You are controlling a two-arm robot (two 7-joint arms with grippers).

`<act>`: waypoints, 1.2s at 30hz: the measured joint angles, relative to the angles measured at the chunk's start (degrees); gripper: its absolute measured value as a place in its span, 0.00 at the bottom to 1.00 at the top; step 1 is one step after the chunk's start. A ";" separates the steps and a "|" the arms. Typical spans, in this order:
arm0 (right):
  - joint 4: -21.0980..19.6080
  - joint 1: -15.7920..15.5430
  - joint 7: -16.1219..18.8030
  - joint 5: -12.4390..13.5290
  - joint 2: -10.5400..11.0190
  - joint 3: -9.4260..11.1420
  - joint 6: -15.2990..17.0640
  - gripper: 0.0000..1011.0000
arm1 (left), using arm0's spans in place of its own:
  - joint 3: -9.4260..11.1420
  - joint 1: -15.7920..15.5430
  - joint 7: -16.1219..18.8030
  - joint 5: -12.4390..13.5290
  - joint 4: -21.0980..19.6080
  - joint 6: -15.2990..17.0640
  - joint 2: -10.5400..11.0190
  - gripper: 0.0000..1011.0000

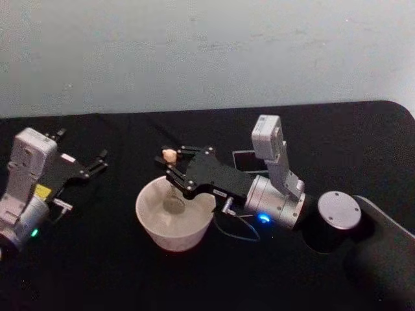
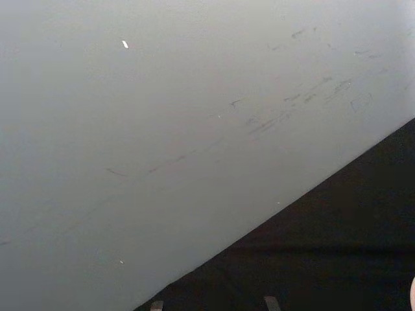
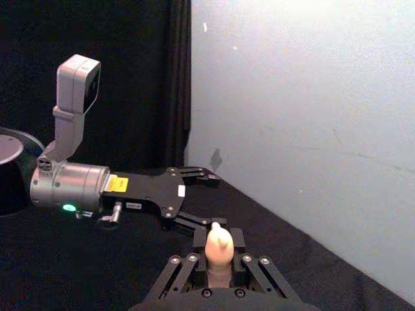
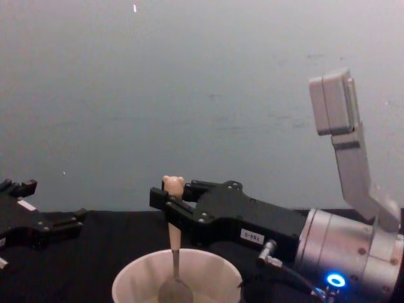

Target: Pick up the stirring spoon with one hand, stir inside the cup, then place it back in its original position.

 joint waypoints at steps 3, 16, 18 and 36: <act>0.19 -0.05 -0.11 -0.29 -0.10 0.24 -0.21 0.21 | 0.00 0.00 0.00 0.00 0.00 0.00 0.00 0.99; -3.28 -2.22 -0.90 -0.99 2.16 1.92 0.66 0.21 | 0.00 0.00 0.00 0.00 0.00 0.00 0.00 0.99; -4.49 -2.92 -0.87 -0.89 2.90 2.15 1.07 0.21 | 0.00 0.00 0.00 0.00 0.00 0.00 0.00 0.99; -10.92 -7.17 1.14 1.62 5.63 1.17 3.71 0.21 | 0.00 0.00 0.00 0.00 0.00 0.00 0.00 0.99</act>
